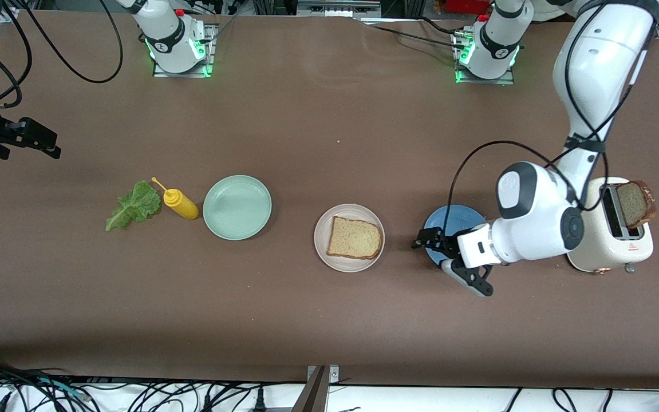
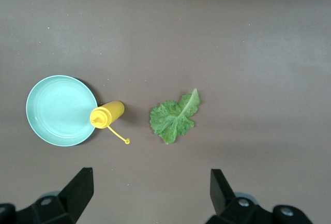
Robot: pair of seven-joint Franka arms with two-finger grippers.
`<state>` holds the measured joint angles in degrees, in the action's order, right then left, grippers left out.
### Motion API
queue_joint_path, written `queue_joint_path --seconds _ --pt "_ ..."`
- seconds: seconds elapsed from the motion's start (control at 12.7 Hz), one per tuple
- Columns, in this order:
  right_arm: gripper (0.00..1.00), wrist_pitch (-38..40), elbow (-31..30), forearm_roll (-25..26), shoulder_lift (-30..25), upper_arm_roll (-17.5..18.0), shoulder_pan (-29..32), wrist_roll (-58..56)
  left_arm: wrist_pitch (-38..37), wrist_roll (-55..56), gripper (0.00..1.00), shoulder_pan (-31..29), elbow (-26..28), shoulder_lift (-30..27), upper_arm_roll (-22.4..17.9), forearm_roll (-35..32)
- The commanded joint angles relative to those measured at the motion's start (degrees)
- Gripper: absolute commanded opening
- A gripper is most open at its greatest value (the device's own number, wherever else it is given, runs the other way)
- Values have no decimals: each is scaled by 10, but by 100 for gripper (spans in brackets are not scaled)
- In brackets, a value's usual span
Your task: Make sandwich in beige plate with both arms
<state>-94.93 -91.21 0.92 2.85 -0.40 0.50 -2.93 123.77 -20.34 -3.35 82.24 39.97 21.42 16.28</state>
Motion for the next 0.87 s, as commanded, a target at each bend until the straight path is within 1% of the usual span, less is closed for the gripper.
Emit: queue_joint_path --seconds 0.0,0.16,0.32,0.47,0.63,0.71,0.79 --pt "100 -1 2 2 3 0 -1 6 -64 69 100 -1 16 -72 -19 -67" --pt "100 0 1 2 8 0 -1 6 -131 109 100 -1 13 -117 -41 -116" --pt "100 -1 -5 2 8 0 -1 6 -185 126 100 -1 13 -160 -64 -137" --pt "100 -1 -5 2 15 0 -1 6 -220 129 100 -3 12 -204 -76 -161" --pt "100 -4 -5 2 17 0 -1 6 -232 130 100 4 18 -250 -98 -174" --pt "100 -4 -5 2 19 0 -1 6 -237 130 100 21 21 -270 -123 -178" --pt "100 -4 -6 2 20 0 -1 6 -240 130 100 51 31 -292 -168 -178"
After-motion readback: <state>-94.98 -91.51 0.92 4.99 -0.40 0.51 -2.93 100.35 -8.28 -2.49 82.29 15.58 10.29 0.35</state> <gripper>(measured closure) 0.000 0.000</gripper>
